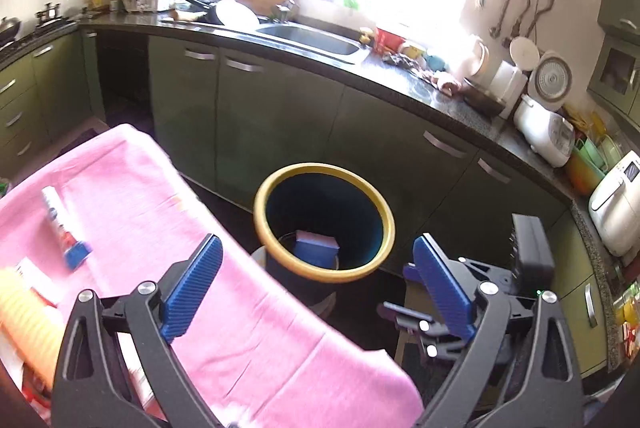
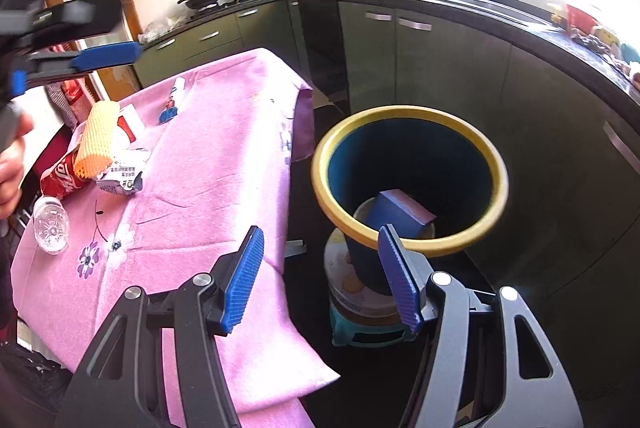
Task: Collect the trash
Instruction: 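Grasp the white snack wrapper with the right gripper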
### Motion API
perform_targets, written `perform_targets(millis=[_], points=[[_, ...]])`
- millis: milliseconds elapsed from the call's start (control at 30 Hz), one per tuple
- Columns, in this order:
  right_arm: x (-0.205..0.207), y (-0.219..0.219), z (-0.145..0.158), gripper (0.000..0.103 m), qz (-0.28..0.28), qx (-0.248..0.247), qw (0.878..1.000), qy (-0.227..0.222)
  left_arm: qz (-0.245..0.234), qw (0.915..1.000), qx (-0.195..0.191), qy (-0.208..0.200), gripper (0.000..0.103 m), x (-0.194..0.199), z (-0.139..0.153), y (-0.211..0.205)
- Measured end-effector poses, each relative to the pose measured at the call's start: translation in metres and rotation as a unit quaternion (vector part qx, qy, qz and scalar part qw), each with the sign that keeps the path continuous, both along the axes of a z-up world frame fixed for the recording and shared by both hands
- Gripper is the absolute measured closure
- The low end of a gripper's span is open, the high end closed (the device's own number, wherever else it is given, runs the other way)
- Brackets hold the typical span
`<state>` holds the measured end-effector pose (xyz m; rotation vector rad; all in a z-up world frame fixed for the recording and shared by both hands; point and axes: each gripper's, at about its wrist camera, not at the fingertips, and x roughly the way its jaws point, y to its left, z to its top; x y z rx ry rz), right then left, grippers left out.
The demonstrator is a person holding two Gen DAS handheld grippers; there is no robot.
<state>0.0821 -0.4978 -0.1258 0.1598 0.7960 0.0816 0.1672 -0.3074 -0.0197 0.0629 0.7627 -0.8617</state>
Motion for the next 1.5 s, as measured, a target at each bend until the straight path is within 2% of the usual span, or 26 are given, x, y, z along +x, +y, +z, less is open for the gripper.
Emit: perform_targets(millis=[167,267,400,567,800,900,1133,1500], points=[[0.026,0.035,0.007,0.044,0.057,0.000,0.998,-0.003,0.069,0.9974,-0.007,-0.018,0.009,-0.021,0.007,0.082],[0.044,0.069,0.013,0.044,0.104,0.002,0.995,-0.007,0.125,0.9918,-0.004,-0.028,0.008,-0.031,0.009,0.131],[0.074,0.123,0.021,0.044,0.174,0.021,0.985,-0.004,0.180,0.9834,-0.024,-0.008,0.008,-0.034,0.008,0.187],[0.102,0.183,0.018,0.044,0.220,0.016,0.975,0.018,0.228,0.9731,-0.031,-0.003,0.008,-0.044,0.001,0.237],[0.138,0.209,-0.006,0.044,0.209,0.010,0.974,0.085,0.236,0.9711,-0.036,-0.004,0.007,-0.054,-0.005,0.253],[0.143,0.213,-0.012,0.048,0.215,0.002,0.971,0.100,0.236,0.9708,-0.043,0.000,0.007,-0.055,-0.008,0.258],[0.140,0.222,-0.014,0.066,0.217,-0.023,0.971,0.094,0.237,0.9706,-0.042,0.003,0.007,-0.054,-0.014,0.261],[0.117,0.189,-0.004,0.068,0.187,0.006,0.980,0.075,0.236,0.9709,-0.040,0.010,0.007,-0.055,-0.019,0.262]])
